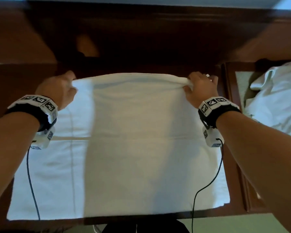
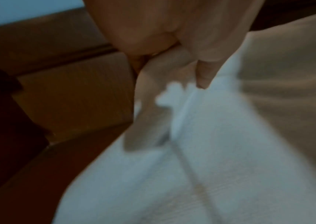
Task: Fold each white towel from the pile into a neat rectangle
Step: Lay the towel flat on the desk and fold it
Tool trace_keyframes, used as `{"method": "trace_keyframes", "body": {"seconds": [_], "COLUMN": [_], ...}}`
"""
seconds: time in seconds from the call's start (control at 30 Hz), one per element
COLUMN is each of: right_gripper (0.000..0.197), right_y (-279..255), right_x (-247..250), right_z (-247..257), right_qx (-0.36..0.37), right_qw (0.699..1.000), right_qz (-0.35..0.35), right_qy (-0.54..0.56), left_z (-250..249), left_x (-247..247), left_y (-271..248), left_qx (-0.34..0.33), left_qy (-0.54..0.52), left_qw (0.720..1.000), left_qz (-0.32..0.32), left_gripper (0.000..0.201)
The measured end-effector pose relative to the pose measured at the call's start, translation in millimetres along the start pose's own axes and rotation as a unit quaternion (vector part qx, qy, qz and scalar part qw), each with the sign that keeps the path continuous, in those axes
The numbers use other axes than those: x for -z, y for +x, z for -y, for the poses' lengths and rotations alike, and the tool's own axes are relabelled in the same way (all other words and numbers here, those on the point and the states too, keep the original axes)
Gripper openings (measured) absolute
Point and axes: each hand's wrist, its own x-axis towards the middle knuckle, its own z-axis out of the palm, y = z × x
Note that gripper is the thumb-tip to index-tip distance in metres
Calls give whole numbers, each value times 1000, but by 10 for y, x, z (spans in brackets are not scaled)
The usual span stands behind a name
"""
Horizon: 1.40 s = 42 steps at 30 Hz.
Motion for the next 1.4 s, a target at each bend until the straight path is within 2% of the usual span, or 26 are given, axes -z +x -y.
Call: {"method": "trace_keyframes", "body": {"seconds": [0.17, 0.3, 0.43, 0.5, 0.57, 0.63, 0.73, 0.77, 0.83, 0.9, 0.97, 1.0, 1.1, 1.2, 1.33, 1.4], "right_gripper": [11, 20, 20, 19, 20, 20, 21, 22, 28, 48, 70, 75, 72, 71, 90, 89], "right_y": [-353, -942, -1753, -2168, -2570, -2940, -3426, -3540, -3691, -3758, -3717, -3651, -3420, -3479, -3703, -3715], "right_x": [432, 607, 561, 468, 295, 47, -308, -394, -505, -589, -610, -622, -602, -584, -632, -648], "right_z": [97, 236, 273, 273, 275, 267, 266, 261, 242, 206, 174, 142, 48, -92, -226, -272], "right_qx": [14, -4, -4, -2, -5, -9, -38, -53, -70, -61, -51, -51, -50, -64, -46, -53], "right_qw": [1000, 999, 995, 992, 992, 992, 982, 976, 974, 980, 982, 982, 987, 993, 986, 988], "right_qz": [-16, -36, -97, -119, -113, -76, 81, 110, 118, 102, 126, 142, 150, 96, 161, 144], "right_qy": [22, -15, -25, -35, -59, -98, -167, -178, -179, -159, -128, -111, -29, 5, -23, -2], "left_z": [137, 140, 155, 237, 298, 352, 397, 402, 401, 390, 388, 396, 405, 475, 532, 534], "left_x": [388, 484, 297, 99, -180, -560, -1094, -1216, -1347, -1416, -1475, -1501, -1444, -1443, -1655, -1676], "left_y": [-427, -1018, -1882, -2292, -2663, -2981, -3335, -3408, -3470, -3453, -3373, -3312, -3143, -3227, -3484, -3455], "left_qx": [-76, -86, -104, -117, -129, -138, -107, -94, -78, -80, -92, -96, -88, -113, -140, -133], "left_qy": [58, 94, 85, 95, 108, 115, 115, 109, 91, 73, 58, 41, -25, -45, 18, 20], "left_qw": [994, 987, 979, 972, 971, 975, 988, 990, 993, 994, 994, 994, 996, 992, 990, 991], "left_qz": [-53, -97, -156, -181, -168, -133, -9, 13, 5, 4, 17, 20, 4, -41, 9, 20], "left_gripper": [37, 29, 19, 22, 26, 18, 28, 31, 36, 54, 64, 67, 69, 74, 75, 71]}}
